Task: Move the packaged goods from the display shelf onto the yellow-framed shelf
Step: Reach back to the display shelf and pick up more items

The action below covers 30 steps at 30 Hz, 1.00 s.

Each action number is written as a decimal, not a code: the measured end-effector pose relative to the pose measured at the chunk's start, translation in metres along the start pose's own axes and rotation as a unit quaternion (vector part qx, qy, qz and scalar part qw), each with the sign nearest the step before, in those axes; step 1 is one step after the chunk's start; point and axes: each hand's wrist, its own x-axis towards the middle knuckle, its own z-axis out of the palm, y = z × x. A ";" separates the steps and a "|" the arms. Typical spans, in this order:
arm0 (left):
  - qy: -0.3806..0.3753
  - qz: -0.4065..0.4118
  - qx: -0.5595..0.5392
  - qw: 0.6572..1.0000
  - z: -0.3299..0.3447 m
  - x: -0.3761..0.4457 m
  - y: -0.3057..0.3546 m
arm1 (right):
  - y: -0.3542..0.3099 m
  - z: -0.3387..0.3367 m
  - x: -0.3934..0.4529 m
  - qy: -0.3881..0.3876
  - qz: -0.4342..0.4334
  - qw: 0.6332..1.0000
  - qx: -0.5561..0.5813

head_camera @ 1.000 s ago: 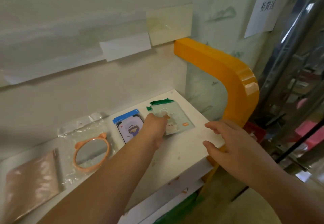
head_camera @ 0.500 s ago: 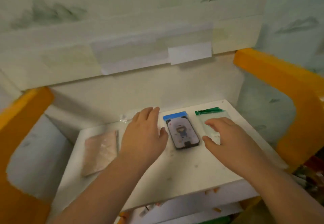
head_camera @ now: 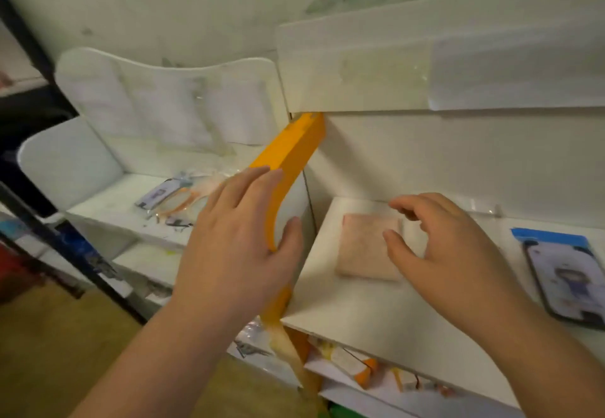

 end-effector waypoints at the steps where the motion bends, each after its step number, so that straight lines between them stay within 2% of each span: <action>1: 0.013 -0.022 -0.009 1.000 -0.008 -0.004 -0.018 | -0.014 0.009 0.002 -0.002 -0.014 1.000 0.008; 5: 0.026 -0.103 -0.032 0.994 -0.026 -0.019 -0.090 | -0.082 0.044 0.010 -0.017 -0.085 0.996 0.036; 12: -0.017 -0.175 -0.043 0.983 -0.044 -0.041 -0.229 | -0.198 0.121 0.025 -0.027 -0.162 0.984 0.066; 21: -0.052 -0.188 -0.038 0.980 -0.050 -0.048 -0.385 | -0.273 0.259 0.055 -0.101 -0.125 0.987 0.007; 30: -0.091 -0.178 -0.071 0.977 -0.016 -0.023 -0.453 | -0.274 0.336 0.088 -0.132 -0.079 0.985 -0.075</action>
